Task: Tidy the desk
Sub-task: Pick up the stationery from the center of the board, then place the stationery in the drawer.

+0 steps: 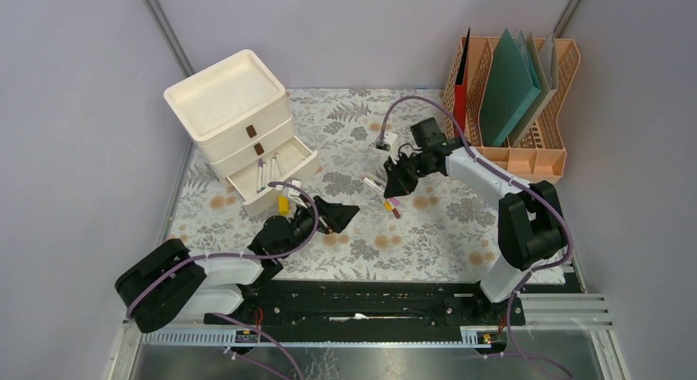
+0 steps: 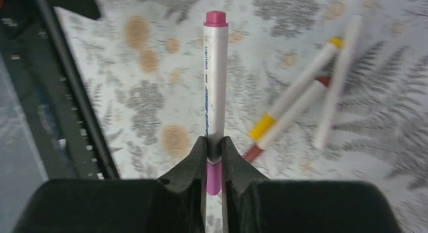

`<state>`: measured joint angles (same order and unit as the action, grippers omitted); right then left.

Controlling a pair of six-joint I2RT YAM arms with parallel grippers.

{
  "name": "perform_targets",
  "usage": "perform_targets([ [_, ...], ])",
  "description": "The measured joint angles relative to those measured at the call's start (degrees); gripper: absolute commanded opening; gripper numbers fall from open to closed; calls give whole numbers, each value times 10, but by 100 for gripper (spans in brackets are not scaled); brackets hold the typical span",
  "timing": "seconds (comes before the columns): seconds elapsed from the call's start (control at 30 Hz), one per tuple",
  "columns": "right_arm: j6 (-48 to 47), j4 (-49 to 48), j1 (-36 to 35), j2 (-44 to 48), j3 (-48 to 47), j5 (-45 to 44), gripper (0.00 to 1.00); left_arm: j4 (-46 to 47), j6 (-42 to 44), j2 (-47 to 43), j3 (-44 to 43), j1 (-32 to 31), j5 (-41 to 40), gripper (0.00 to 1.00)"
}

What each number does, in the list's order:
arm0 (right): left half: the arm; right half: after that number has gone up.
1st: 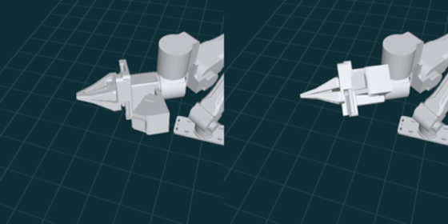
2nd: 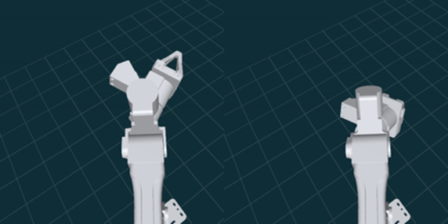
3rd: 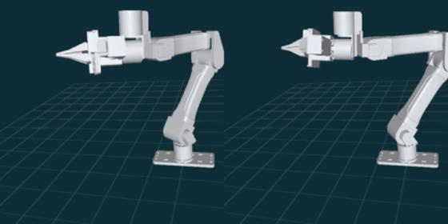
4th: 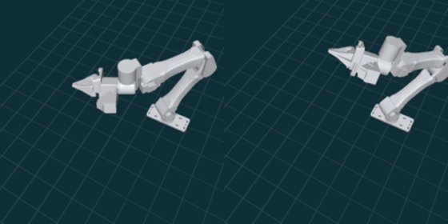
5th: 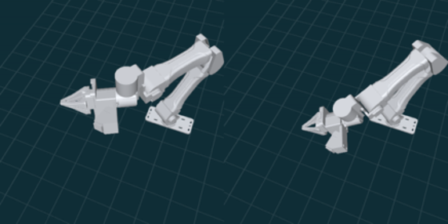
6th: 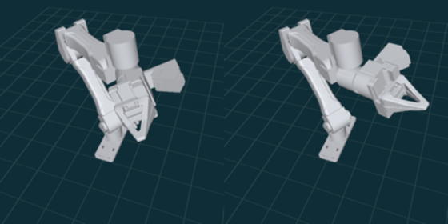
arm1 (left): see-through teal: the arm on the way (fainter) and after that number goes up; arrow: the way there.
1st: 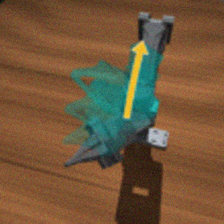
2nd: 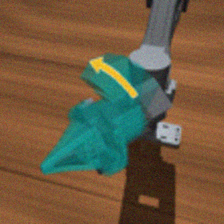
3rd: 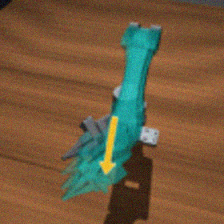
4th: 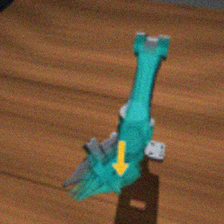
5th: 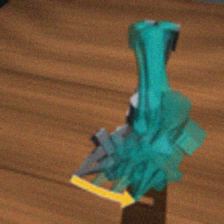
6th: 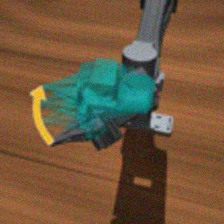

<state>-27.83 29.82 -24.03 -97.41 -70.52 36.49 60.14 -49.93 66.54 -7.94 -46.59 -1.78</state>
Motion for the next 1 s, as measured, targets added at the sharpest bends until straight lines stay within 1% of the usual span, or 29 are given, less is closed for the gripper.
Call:
perform_targets([
  [0.1, 16, -2, 1, 15, 24, 81, 0, 51, -7, 57, -19, 0, 1, 99],
  [0.23, 31, -5, 1, 15, 31, 169, 0, 128, -12, 137, -45, 0, -4, 99],
  [0.37, 45, -19, 1, 15, 36, 234, 0, 177, -19, 207, -69, -1, -14, 98],
  [0.4, 48, -21, 1, 15, 37, 246, 0, 181, -22, 220, -75, -1, -16, 97],
  [0.43, 50, -23, 1, 15, 38, 258, 0, 186, -25, 233, -82, -1, -17, 94],
  [0.53, 56, -28, 1, 15, 40, 281, 0, 194, -32, 252, -98, -4, -21, 79],
  [0.6, 59, -33, 1, 15, 42, 292, 0, 197, -34, 255, -107, -7, -21, 66],
  [0.67, 62, -35, 1, 15, 42, 298, 0, 205, -36, 256, -114, -10, -21, 51],
  [0.8, 65, -36, 1, 15, 43, 305, 0, 211, -40, 256, -120, -12, -19, 17],
  [0.87, 64, -37, 1, 15, 43, 305, 0, 213, -44, 257, -121, -12, -17, 5],
  [0.9, 65, -38, 1, 15, 43, 305, 0, 217, -46, 258, -122, -12, -16, 0],
  [1.0, 64, -41, 1, 15, 44, 305, 0, 218, -48, 259, -122, -13, -14, 0],
])
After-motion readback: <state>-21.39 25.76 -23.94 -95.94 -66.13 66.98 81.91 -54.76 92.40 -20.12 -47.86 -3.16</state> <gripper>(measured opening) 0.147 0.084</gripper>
